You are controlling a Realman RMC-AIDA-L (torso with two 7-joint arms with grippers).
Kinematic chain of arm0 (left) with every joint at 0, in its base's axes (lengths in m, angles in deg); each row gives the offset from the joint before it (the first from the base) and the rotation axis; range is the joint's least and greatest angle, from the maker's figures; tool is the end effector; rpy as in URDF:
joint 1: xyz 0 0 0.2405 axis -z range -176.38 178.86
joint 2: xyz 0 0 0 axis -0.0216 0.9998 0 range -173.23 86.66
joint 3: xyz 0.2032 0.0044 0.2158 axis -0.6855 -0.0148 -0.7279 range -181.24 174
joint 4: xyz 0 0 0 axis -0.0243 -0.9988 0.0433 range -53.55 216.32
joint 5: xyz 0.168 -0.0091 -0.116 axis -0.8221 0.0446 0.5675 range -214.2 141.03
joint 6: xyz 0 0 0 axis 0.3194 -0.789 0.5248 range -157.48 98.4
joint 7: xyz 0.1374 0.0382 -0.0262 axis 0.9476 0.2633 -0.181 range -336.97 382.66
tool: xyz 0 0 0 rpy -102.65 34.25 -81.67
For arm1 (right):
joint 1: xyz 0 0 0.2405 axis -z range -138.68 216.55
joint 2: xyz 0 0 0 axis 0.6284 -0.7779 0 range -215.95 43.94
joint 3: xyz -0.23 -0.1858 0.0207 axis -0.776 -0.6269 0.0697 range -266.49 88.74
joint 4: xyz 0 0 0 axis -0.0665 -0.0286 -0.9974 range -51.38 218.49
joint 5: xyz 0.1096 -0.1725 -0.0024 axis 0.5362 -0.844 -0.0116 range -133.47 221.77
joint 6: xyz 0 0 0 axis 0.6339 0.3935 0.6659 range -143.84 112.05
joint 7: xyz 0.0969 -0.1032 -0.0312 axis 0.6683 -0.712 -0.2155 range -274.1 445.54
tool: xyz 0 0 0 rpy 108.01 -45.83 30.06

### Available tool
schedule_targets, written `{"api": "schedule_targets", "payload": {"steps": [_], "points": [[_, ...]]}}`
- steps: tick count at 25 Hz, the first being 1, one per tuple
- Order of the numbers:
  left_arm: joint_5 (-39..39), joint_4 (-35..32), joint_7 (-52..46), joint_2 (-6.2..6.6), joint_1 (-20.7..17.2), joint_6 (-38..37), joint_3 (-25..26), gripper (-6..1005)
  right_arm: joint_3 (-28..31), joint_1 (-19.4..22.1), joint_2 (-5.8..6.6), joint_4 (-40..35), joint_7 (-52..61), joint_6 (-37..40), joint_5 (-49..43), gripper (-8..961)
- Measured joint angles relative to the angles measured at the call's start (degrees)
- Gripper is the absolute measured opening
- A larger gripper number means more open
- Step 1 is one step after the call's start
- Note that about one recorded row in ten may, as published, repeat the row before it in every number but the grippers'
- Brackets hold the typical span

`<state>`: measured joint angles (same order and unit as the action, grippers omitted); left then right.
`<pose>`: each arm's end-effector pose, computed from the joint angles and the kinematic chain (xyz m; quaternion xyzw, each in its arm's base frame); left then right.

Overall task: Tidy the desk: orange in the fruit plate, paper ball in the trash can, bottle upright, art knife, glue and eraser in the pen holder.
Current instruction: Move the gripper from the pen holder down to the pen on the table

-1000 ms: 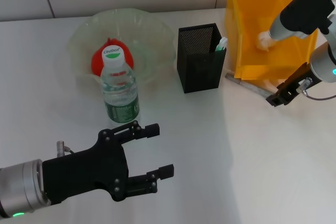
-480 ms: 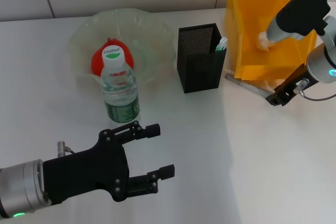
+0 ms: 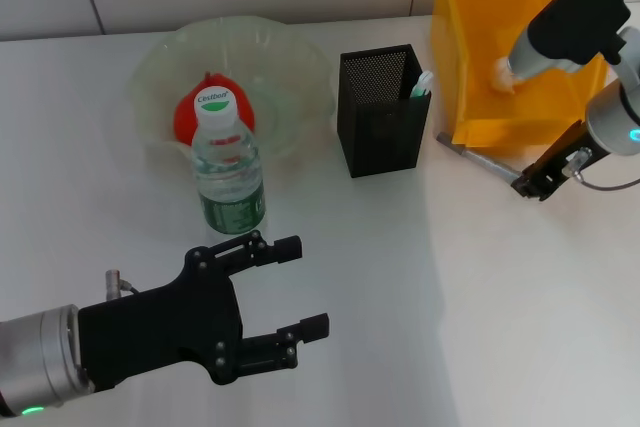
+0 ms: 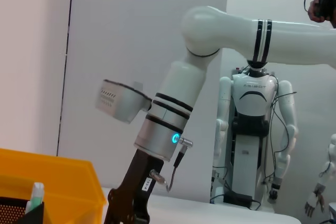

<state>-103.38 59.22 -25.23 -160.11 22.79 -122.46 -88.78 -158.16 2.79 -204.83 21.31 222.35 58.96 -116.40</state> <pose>-0.2778 0.2580 -0.0747 -0.9193 -0.0765 -0.3802 0.0667 0.2820 0.4036 -0.0040 -0.8826 0.3258 -0.2160 0.2613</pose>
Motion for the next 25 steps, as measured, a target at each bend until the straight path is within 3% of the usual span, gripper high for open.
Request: {"api": "schedule_targets", "payload": {"steps": [9,15,25], "points": [[0.0,-0.1,0.0,0.01,0.0,-0.1,0.2,784,-0.1,2.2,-0.17,-8.0,-1.0,7.5,4.0,148],[0.0,-0.2,0.0,0.01,0.0,-0.1,0.2,784,-0.3,3.7,-0.18,-16.7,-1.2,19.1,6.2,148],[0.0,-0.2,0.3,0.07,-0.1,-0.2,0.3,784,0.7,7.5,-0.15,-25.1,-0.5,25.6,5.9,139]]}}
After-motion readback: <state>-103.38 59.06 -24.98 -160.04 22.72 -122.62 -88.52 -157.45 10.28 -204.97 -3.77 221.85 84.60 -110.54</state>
